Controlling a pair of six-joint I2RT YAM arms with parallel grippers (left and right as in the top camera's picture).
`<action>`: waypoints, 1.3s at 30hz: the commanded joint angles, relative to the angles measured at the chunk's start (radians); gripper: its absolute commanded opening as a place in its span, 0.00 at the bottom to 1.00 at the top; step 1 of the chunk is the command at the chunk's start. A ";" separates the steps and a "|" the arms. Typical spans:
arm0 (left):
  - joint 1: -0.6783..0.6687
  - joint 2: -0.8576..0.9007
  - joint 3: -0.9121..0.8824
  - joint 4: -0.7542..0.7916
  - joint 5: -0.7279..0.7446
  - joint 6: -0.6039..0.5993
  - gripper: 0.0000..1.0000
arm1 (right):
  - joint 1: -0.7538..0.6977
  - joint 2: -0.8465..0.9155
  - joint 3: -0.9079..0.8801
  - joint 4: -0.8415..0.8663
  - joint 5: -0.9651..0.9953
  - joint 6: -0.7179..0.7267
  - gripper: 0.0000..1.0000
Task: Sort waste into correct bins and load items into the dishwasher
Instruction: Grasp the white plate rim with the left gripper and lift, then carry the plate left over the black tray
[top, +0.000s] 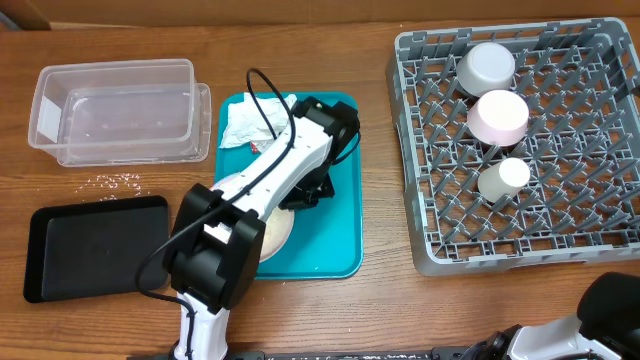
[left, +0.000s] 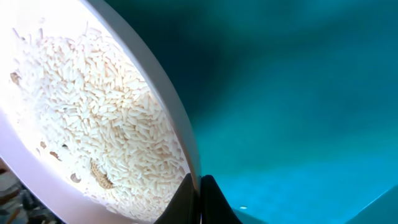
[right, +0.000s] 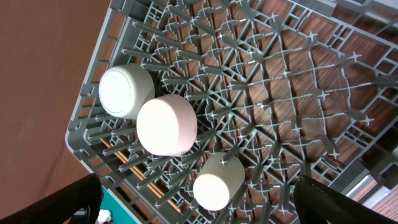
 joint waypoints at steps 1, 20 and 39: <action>-0.002 0.007 0.082 -0.061 -0.102 -0.003 0.04 | -0.002 -0.002 0.006 0.003 -0.005 0.004 1.00; 0.310 -0.151 0.191 -0.200 -0.152 0.033 0.04 | -0.002 -0.002 0.006 0.003 -0.005 0.004 1.00; 0.859 -0.221 0.183 -0.058 0.221 0.373 0.04 | -0.002 -0.002 0.006 0.003 -0.005 0.004 1.00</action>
